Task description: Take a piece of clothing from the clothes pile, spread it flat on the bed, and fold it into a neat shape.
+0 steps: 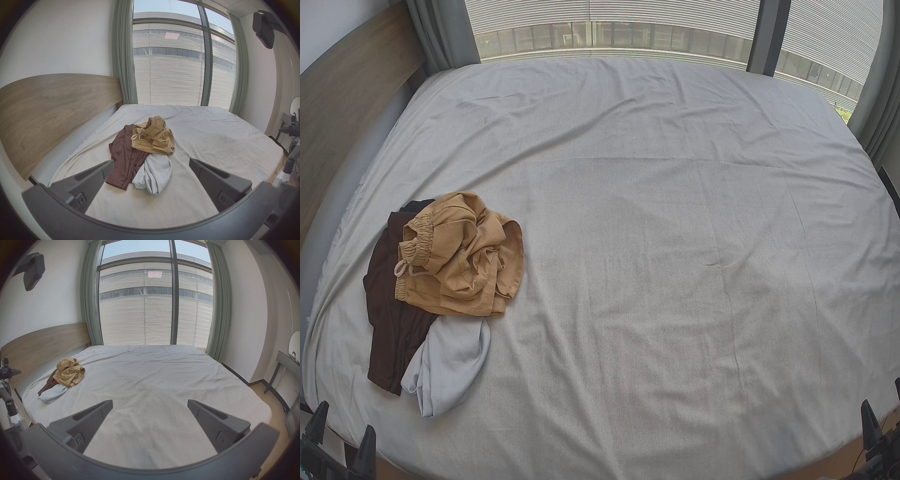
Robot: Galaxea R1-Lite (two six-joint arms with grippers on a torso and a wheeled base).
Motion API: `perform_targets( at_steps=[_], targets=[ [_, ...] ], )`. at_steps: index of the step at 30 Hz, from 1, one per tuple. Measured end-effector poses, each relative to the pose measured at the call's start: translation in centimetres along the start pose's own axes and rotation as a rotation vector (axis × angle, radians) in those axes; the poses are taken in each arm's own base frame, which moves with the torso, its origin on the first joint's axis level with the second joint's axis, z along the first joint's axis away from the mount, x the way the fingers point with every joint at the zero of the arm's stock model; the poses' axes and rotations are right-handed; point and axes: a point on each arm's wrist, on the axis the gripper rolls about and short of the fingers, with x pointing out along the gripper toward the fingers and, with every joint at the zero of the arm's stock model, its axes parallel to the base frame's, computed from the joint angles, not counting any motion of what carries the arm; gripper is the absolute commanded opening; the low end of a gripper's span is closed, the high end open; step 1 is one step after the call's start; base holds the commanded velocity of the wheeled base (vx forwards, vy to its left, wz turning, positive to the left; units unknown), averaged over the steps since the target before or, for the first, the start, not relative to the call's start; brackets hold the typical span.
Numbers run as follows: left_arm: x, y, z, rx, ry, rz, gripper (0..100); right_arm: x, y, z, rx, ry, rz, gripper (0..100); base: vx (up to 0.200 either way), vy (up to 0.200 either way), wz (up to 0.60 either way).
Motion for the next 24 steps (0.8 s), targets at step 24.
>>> perform_targets(
  at_steps=[24],
  targets=[
    [0.0,-0.01,0.02,0.0,-0.001,-0.006,100,0.0,0.01,0.0,0.001,0.0,0.004,100,0.0,0.0,0.0]
  ],
)
